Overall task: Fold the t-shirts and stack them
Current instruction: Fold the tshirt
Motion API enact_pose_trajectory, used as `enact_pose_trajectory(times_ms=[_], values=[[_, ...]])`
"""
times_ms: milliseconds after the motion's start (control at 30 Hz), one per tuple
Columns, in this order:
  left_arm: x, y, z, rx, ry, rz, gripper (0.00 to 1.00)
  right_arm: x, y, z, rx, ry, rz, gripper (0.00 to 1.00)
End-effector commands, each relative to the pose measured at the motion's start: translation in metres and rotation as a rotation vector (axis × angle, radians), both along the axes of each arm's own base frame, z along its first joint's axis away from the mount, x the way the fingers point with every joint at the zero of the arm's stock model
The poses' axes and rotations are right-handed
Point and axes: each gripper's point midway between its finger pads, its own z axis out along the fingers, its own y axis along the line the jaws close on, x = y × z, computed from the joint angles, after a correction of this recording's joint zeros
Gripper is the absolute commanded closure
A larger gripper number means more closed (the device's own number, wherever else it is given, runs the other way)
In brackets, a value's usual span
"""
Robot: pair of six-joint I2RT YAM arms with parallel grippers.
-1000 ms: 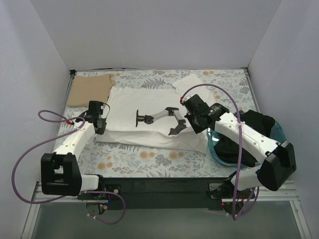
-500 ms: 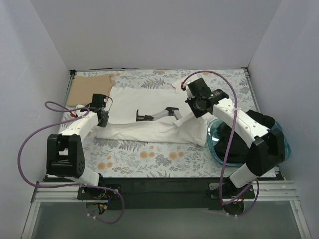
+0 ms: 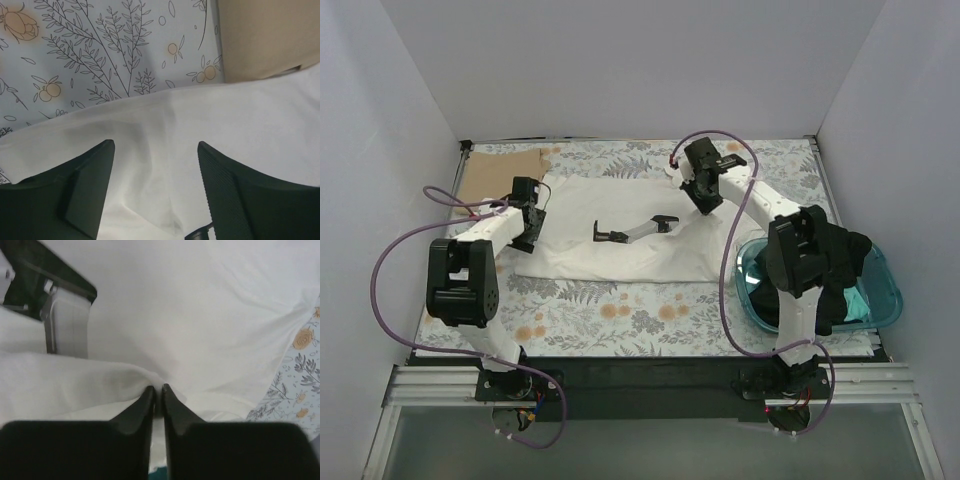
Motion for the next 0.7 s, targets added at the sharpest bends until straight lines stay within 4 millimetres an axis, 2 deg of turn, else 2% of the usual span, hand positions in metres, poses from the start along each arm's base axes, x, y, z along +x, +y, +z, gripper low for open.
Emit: enact_pose_trajectory(times_ms=[0, 33, 67, 100, 133, 167, 200, 267, 300, 333, 367, 400, 433, 500, 600, 667], values=[[0.015, 0.006, 0.026, 0.041, -0.051, -0.022, 0.31, 0.045, 0.002, 0.019, -0.030, -0.110, 0.004, 0.64], [0.015, 0.005, 0.030, 0.038, -0.060, -0.028, 0.28, 0.050, 0.004, 0.015, -0.030, -0.110, 0.003, 0.59], [0.015, 0.004, 0.038, 0.032, -0.079, -0.034, 0.23, 0.055, 0.006, 0.023, -0.018, -0.127, -0.004, 0.56], [0.014, 0.003, 0.043, 0.032, -0.092, -0.037, 0.22, 0.054, 0.009, 0.023, 0.006, -0.121, -0.020, 0.50], [0.013, 0.002, 0.046, 0.032, -0.099, -0.045, 0.21, 0.050, 0.012, 0.032, 0.036, -0.129, -0.023, 0.45], [0.009, 0.001, 0.047, 0.030, -0.101, -0.051, 0.20, 0.045, 0.014, 0.036, 0.065, -0.126, -0.026, 0.28], [0.007, -0.001, 0.056, 0.023, -0.125, -0.059, 0.19, 0.032, 0.019, 0.040, 0.119, -0.107, -0.035, 0.02], [0.001, -0.006, 0.059, 0.018, -0.133, -0.088, 0.19, 0.017, 0.024, 0.042, 0.177, -0.092, -0.044, 0.02], [-0.002, -0.011, 0.064, 0.004, -0.149, -0.102, 0.18, 0.002, 0.026, 0.026, 0.217, -0.051, -0.060, 0.02], [-0.004, -0.018, 0.064, -0.002, -0.154, -0.123, 0.18, -0.006, 0.027, 0.041, 0.265, -0.079, -0.066, 0.02], [-0.001, -0.022, 0.067, -0.002, -0.175, -0.145, 0.18, -0.015, 0.029, 0.038, 0.291, -0.067, -0.071, 0.02], [-0.005, -0.043, 0.050, -0.047, -0.165, -0.238, 0.17, -0.052, 0.044, 0.030, 0.455, -0.022, -0.057, 0.02], [-0.007, -0.045, 0.045, -0.057, -0.151, -0.247, 0.17, -0.064, 0.044, 0.022, 0.466, 0.015, -0.046, 0.02], [-0.005, -0.049, 0.037, -0.057, -0.139, -0.265, 0.17, -0.072, 0.051, 0.019, 0.517, 0.032, -0.027, 0.02], [-0.006, -0.051, 0.015, -0.061, -0.091, -0.276, 0.16, -0.093, 0.059, -0.003, 0.519, 0.106, -0.011, 0.02], [-0.008, -0.052, 0.005, -0.061, -0.062, -0.281, 0.16, -0.099, 0.058, -0.018, 0.502, 0.136, -0.011, 0.02]])
